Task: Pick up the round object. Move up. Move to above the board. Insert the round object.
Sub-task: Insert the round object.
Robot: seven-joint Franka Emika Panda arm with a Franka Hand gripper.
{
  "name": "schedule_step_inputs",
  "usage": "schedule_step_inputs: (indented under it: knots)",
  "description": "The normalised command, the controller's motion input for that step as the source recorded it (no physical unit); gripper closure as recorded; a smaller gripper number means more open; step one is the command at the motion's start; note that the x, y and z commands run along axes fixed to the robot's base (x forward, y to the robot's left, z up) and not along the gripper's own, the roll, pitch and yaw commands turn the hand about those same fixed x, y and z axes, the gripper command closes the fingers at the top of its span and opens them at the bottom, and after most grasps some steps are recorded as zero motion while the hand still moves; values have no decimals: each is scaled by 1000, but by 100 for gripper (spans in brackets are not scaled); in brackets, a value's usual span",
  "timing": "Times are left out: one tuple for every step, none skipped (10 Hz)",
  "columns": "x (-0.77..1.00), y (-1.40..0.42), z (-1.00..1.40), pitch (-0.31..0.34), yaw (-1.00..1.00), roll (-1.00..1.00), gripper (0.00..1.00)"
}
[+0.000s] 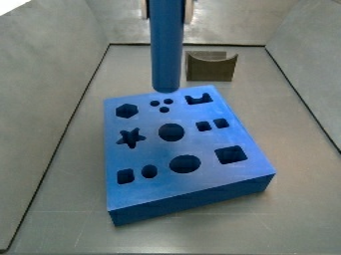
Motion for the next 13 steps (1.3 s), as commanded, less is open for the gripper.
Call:
schedule_step_inputs:
  knots:
    - [723,-349,-731,-60,-274,0,100]
    - [800,-309,-749,-11,-229,0,100]
    - [503,-154,-240,0,-86,-100,100]
    - [0,-3,0,0,11,0,100]
    - [0,-123,-377,-123,0,83,100]
    - [-51,-271,-949,-206,0,229,100]
    - [-17,0,0,-143,9,0,100]
    - [0,0,0,0,0,11,100]
    - [-137,46,-406,0,0,260,100]
    - [0,14,-26,0,-26,-29,100]
    - [0,0,-31,0,0,6,100]
    - [-69,146,-377,23,0,257,100]
    - [-46,143,-366,-14,0,0,100]
